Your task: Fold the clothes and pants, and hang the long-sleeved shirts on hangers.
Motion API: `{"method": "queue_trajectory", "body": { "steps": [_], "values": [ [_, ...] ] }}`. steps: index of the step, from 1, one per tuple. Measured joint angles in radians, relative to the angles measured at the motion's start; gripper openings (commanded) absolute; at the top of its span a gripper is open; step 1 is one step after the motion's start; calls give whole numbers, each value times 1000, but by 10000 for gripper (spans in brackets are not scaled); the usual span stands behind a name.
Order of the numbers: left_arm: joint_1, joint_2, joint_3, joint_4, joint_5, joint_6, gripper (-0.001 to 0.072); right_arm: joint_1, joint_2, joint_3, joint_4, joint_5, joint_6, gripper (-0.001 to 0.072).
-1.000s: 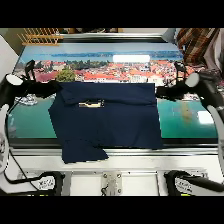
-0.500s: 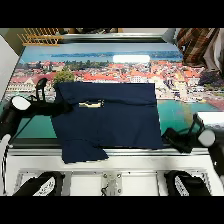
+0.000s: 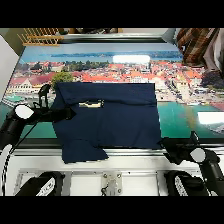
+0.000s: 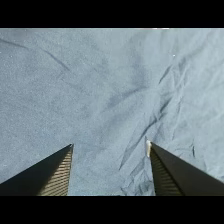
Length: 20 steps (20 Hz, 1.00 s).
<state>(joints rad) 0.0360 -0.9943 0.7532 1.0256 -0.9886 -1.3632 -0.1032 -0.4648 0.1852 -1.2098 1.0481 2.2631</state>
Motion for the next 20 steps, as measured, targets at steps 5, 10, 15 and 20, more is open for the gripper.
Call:
{"method": "queue_trajectory", "body": {
  "steps": [5,10,15,20],
  "values": [
    [0,2,-2,0,1,2,488,0,-92,-8,42,-97,-65,614],
    [0,2,-2,0,2,2,488,0,-155,-10,82,-132,-126,614],
    [0,2,-2,0,2,2,488,0,-174,-10,98,-149,-156,608],
    [0,3,-2,0,2,0,489,0,-195,-11,92,-163,-196,14]
  ]
}}
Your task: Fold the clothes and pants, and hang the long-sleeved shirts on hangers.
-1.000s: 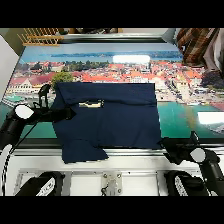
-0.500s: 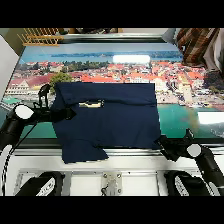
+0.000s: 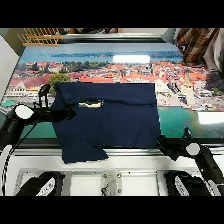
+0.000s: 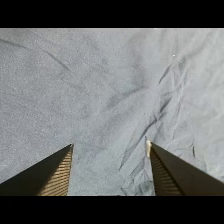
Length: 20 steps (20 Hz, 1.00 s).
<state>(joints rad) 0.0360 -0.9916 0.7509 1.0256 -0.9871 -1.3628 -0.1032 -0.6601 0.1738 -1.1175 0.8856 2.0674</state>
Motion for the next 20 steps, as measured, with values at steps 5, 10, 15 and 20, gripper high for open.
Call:
{"method": "queue_trajectory", "body": {
  "steps": [5,10,15,20],
  "values": [
    [24,4,0,8,-29,-22,489,0,-4,3,3,2,-35,14],
    [140,106,-51,215,-170,-159,687,0,-4,5,7,4,-52,14],
    [251,222,-233,294,-243,-212,685,0,-5,5,8,2,-56,14],
    [198,175,-271,287,-275,-200,685,0,-5,5,8,-11,-56,14]
  ]
}}
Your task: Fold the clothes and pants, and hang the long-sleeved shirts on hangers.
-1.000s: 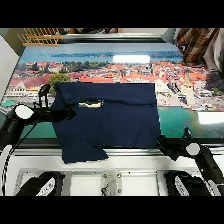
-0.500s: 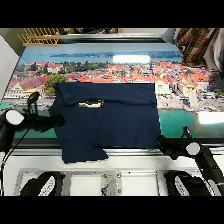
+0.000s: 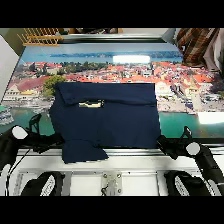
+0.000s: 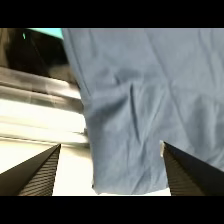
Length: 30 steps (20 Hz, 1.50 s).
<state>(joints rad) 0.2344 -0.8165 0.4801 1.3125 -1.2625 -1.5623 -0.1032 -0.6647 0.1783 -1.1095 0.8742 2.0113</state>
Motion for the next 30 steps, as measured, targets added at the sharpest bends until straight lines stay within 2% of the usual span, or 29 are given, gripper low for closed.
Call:
{"method": "queue_trajectory", "body": {
  "steps": [6,12,13,14,15,16,17,24,30],
  "values": [
    [-157,-165,3,-3,-30,-5,685,0,0,0,0,-11,0,14],
    [-201,-251,3,-38,-38,-19,684,0,0,0,3,-29,0,14],
    [-203,-261,3,-42,-41,-19,652,0,0,0,4,-32,0,14],
    [-204,-269,3,-47,-44,-19,449,0,0,1,4,-34,0,14],
    [-205,-274,3,-48,-51,-19,321,0,0,1,5,-34,0,14],
    [-206,-277,3,-48,-55,-19,146,0,0,1,6,-38,0,14],
    [-206,-275,3,-48,-60,-19,10,0,0,2,6,-39,0,14],
    [-207,-145,18,1,-95,-9,9,-1,0,45,5,-8,-55,13],
    [-207,-48,167,24,-162,-8,10,-2,-11,242,-104,163,-86,13]
  ]
}}
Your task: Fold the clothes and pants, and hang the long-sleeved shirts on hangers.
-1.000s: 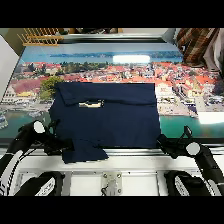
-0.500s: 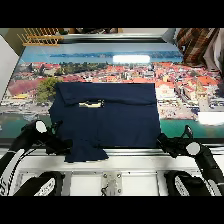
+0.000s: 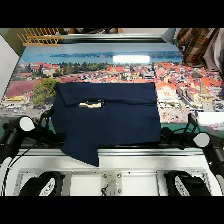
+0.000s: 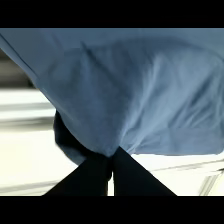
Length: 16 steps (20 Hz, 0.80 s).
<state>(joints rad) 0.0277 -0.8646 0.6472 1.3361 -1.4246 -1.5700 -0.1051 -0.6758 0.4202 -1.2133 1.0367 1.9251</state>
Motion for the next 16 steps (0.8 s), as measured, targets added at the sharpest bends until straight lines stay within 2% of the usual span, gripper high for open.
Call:
{"method": "queue_trajectory", "body": {
  "steps": [7,16],
  "values": [
    [0,-131,224,7,0,35,10,0,-134,261,-71,90,-31,13],
    [0,-435,586,7,45,87,10,0,-507,657,-85,86,-109,13]
  ]
}}
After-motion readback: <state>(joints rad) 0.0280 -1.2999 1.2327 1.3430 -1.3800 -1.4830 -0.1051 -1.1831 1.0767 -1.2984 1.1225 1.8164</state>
